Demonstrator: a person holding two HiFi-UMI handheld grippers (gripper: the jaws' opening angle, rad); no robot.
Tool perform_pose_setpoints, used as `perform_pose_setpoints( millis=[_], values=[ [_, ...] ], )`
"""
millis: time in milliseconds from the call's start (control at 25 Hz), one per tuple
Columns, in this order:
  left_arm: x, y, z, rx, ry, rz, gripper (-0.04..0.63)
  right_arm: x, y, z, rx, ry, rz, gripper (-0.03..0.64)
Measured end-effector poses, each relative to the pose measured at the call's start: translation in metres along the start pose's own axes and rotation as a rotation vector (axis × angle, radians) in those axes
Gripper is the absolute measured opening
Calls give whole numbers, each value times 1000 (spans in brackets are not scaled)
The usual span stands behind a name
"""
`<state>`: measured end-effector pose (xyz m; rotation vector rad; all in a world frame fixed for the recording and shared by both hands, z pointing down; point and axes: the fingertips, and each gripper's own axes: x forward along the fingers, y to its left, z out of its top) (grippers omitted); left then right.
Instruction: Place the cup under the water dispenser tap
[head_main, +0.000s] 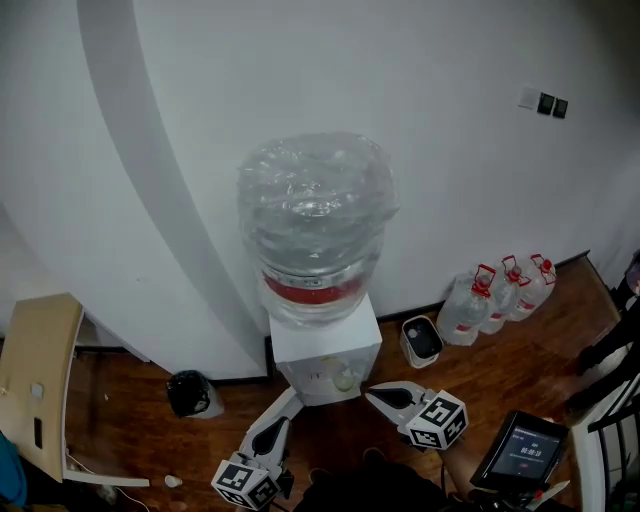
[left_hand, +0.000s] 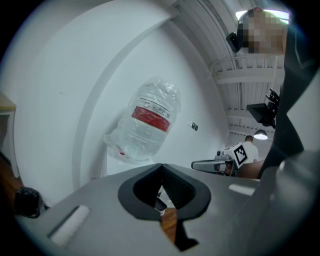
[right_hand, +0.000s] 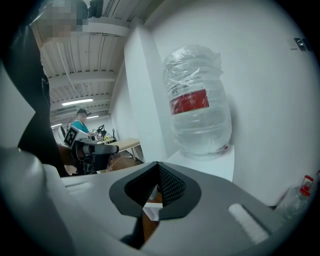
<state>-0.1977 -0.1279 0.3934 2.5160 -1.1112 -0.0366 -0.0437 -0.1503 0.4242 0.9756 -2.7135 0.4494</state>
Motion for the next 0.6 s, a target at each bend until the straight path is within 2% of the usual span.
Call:
perform_pose_setpoints(
  millis=[600],
  values=[
    [9,0,9,-1,-15,49,0,1,-6,12,-14,-5,38,0]
  ],
)
